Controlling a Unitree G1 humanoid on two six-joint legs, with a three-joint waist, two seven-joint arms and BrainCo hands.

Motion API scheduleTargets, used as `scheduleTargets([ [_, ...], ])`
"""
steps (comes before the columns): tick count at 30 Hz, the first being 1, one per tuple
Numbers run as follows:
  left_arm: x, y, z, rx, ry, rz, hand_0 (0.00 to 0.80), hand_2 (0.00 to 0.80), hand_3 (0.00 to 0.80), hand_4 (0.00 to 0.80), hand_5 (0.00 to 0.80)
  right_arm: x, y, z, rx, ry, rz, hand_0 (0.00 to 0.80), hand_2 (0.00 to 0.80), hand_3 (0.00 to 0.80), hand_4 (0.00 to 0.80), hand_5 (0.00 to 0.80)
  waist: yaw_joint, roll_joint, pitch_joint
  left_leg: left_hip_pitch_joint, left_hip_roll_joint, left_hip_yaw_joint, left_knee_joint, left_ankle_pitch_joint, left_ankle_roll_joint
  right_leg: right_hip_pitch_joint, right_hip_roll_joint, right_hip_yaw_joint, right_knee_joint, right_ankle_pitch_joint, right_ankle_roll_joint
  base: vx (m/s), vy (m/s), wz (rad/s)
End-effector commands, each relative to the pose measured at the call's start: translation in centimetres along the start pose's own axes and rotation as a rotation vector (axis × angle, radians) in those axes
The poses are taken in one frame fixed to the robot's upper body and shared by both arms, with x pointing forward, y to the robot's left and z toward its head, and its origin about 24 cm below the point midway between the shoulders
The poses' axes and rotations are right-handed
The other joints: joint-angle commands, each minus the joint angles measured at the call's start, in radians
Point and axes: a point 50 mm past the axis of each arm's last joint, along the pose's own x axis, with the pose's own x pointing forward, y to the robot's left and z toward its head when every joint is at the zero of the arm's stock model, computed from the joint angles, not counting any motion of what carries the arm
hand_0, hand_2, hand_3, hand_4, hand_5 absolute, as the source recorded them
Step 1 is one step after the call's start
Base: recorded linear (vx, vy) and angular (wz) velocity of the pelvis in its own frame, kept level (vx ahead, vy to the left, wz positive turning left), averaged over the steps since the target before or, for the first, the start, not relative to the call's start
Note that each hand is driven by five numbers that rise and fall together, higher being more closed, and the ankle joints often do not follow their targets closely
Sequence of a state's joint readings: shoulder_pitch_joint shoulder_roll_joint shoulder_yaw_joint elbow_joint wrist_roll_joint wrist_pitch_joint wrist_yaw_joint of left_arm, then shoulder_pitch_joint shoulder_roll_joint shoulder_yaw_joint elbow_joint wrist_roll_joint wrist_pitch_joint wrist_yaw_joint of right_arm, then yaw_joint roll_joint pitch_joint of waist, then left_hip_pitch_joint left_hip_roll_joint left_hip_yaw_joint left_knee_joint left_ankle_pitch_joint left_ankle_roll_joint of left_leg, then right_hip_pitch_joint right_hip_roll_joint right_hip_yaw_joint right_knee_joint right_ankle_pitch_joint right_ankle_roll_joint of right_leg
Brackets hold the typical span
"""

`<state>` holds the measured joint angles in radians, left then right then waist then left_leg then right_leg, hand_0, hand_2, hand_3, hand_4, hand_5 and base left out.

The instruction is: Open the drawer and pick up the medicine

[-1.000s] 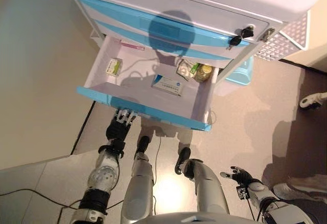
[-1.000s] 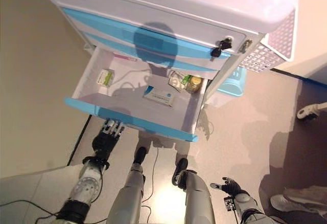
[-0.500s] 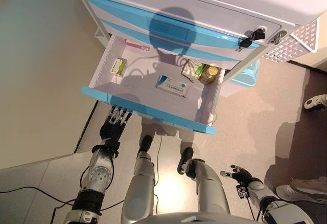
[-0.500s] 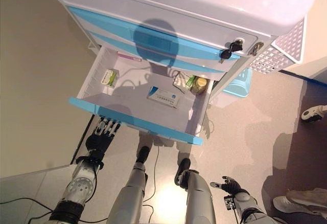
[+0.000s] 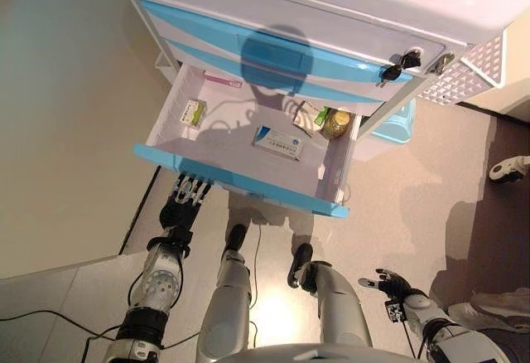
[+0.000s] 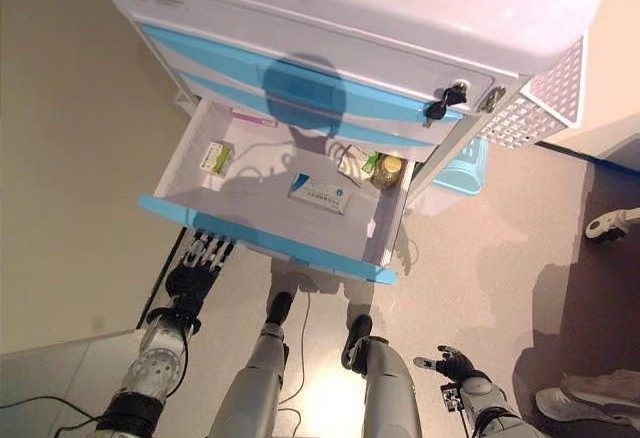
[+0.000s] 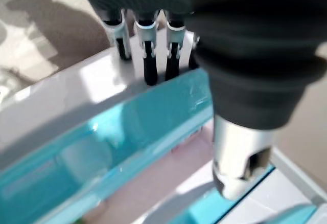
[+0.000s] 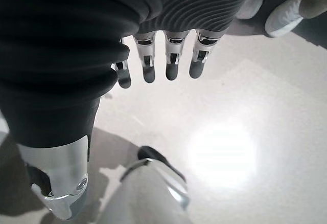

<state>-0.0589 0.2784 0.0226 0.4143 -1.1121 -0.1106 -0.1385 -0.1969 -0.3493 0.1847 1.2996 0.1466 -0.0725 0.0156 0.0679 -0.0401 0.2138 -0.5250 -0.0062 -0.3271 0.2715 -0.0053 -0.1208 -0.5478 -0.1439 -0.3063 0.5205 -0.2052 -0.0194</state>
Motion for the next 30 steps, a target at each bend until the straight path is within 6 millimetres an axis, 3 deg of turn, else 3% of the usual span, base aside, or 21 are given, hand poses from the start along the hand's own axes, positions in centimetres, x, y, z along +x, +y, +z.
scheduleTargets([
  [1, -0.4, 1.3, 3.7, 0.039, -0.213, 0.1, 0.0, 0.0, 0.0, 0.0, 0.0, -0.6, -2.1, -2.7, -0.013, 0.084, -0.065, 0.0, 0.0, 0.0, 0.0, 0.0, -0.011, -0.01, -0.037, -0.012, -0.07, 0.039, -0.048, 0.05, 0.086, 0.079, 0.021, 0.054, -0.18, 0.142, 0.079, 0.081, 0.02, -0.07],
  [5, -1.1, 3.6, 4.6, 0.106, -0.243, 0.235, 0.0, 0.0, 0.0, 0.0, 0.0, -0.7, -2.6, -2.7, 0.018, 0.081, -0.092, 0.0, 0.0, 0.0, 0.0, 0.0, -0.017, -0.009, -0.063, 0.056, -0.055, 0.049, -0.096, 0.059, 0.079, 0.159, 0.027, 0.062, -0.255, 0.161, 0.088, 0.09, 0.028, -0.2],
  [8, -2.9, 7.9, 5.3, 0.264, -0.221, 0.5, 0.0, 0.0, 0.0, 0.0, 0.0, -0.8, -3.1, -2.8, 0.051, 0.08, -0.125, 0.0, 0.0, 0.0, 0.0, 0.0, -0.027, -0.003, -0.108, 0.168, -0.044, 0.072, -0.17, 0.067, 0.076, 0.28, 0.029, 0.069, -0.361, 0.192, 0.106, 0.137, 0.061, -0.22],
  [9, -2.9, 7.9, 5.3, 0.264, -0.221, 0.501, 0.0, 0.0, 0.0, 0.0, 0.0, -0.8, -3.1, -2.8, 0.051, 0.08, -0.125, 0.0, 0.0, 0.0, 0.0, 0.0, -0.027, -0.003, -0.106, 0.172, -0.043, 0.072, -0.174, 0.069, 0.076, 0.284, 0.03, 0.069, -0.365, 0.194, 0.106, 0.127, 0.057, -0.29],
  [11, -4.4, 10.4, 5.2, 0.327, -0.162, 0.63, 0.0, 0.0, 0.0, 0.0, 0.0, -0.8, -3.4, -2.9, 0.061, 0.08, -0.138, 0.0, 0.0, 0.0, 0.0, 0.0, -0.036, 0.001, -0.129, 0.222, -0.038, 0.088, -0.207, 0.067, 0.077, 0.325, 0.032, 0.075, -0.405, 0.203, 0.115, 0.103, 0.045, -0.22],
  [12, -4.4, 10.4, 5.2, 0.328, -0.162, 0.631, 0.0, 0.0, 0.0, 0.0, 0.0, -0.8, -3.4, -2.9, 0.06, 0.08, -0.137, 0.0, 0.0, 0.0, 0.0, 0.0, -0.034, 0.0, -0.127, 0.227, -0.037, 0.089, -0.21, 0.068, 0.077, 0.33, 0.033, 0.076, -0.409, 0.205, 0.115, 0.205, 0.094, -0.17],
  [13, -6.7, 13.7, 4.4, 0.442, -0.02, 0.797, 0.0, 0.0, 0.0, 0.0, 0.0, -0.9, -3.8, -3.0, 0.079, 0.078, -0.155, 0.0, 0.0, 0.0, 0.0, 0.0, -0.051, 0.002, -0.16, 0.296, -0.032, 0.116, -0.251, 0.063, 0.08, 0.384, 0.039, 0.091, -0.457, 0.218, 0.124, 0.148, 0.068, -0.12],
  [14, -6.7, 13.7, 4.4, 0.442, -0.02, 0.797, 0.0, 0.0, 0.0, 0.0, 0.0, -0.9, -3.8, -3.0, 0.079, 0.078, -0.155, 0.0, 0.0, 0.0, 0.0, 0.0, -0.049, 0.001, -0.158, 0.3, -0.032, 0.117, -0.253, 0.064, 0.08, 0.388, 0.04, 0.093, -0.459, 0.219, 0.125, 0.188, 0.094, -0.24],
  [16, -9.1, 15.8, 3.2, 0.499, 0.121, 0.912, 0.0, 0.0, 0.0, 0.0, 0.0, -0.9, -4.1, -2.8, 0.097, 0.064, -0.172, 0.0, 0.0, 0.0, 0.0, 0.0, -0.064, 0.002, -0.191, 0.362, -0.03, 0.142, -0.288, 0.057, 0.084, 0.432, 0.044, 0.111, -0.492, 0.226, 0.132, 0.136, 0.069, -0.38],
  [21, -11.2, 17.1, 1.3, 0.559, 0.279, 0.955, 0.0, 0.0, 0.0, 0.0, 0.0, -0.9, -4.2, -2.4, 0.113, 0.038, -0.177, 0.0, 0.0, 0.0, 0.0, 0.0, -0.071, -0.005, -0.221, 0.436, -0.021, 0.175, -0.334, 0.05, 0.09, 0.488, 0.046, 0.138, -0.531, 0.236, 0.14, 0.109, 0.053, -0.29],
  [25, -12.5, 17.4, -0.6, 0.619, 0.408, 0.947, 0.0, 0.0, 0.0, 0.0, 0.0, -0.9, -4.3, -1.0, 0.114, -0.037, -0.174, 0.0, 0.0, 0.0, 0.0, 0.0, -0.079, -0.011, -0.244, 0.467, -0.022, 0.198, -0.347, 0.041, 0.092, 0.515, 0.044, 0.151, -0.559, 0.246, 0.147, 0.043, 0.033, -0.12],
  [28, -14.2, 17.9, -2.1, 0.736, 0.579, 0.921, 0.0, 0.0, 0.0, 0.0, 0.0, -1.0, -4.6, 1.8, 0.12, -0.169, -0.181, 0.0, 0.0, 0.0, 0.0, 0.0, -0.087, -0.014, -0.256, 0.485, -0.022, 0.214, -0.349, 0.035, 0.094, 0.528, 0.043, 0.166, -0.569, 0.254, 0.148, 0.023, 0.024, -0.15],
  [29, -14.2, 17.9, -2.1, 0.736, 0.579, 0.92, 0.0, 0.0, 0.0, 0.0, 0.0, -1.0, -4.6, 1.7, 0.12, -0.169, -0.182, 0.0, 0.0, 0.0, 0.0, 0.0, -0.086, -0.014, -0.255, 0.486, -0.022, 0.215, -0.349, 0.035, 0.094, 0.528, 0.043, 0.167, -0.569, 0.254, 0.148, 0.009, 0.02, -0.23],
  [30, -14.9, 17.9, -2.8, 0.787, 0.651, 0.901, 0.0, 0.0, 0.0, 0.0, 0.0, -1.2, -4.8, 3.4, 0.115, -0.248, -0.178, 0.0, 0.0, 0.0, 0.0, 0.0, -0.09, -0.014, -0.257, 0.491, -0.022, 0.222, -0.348, 0.032, 0.096, 0.53, 0.043, 0.175, -0.573, 0.257, 0.149, 0.001, 0.008, -0.16],
])
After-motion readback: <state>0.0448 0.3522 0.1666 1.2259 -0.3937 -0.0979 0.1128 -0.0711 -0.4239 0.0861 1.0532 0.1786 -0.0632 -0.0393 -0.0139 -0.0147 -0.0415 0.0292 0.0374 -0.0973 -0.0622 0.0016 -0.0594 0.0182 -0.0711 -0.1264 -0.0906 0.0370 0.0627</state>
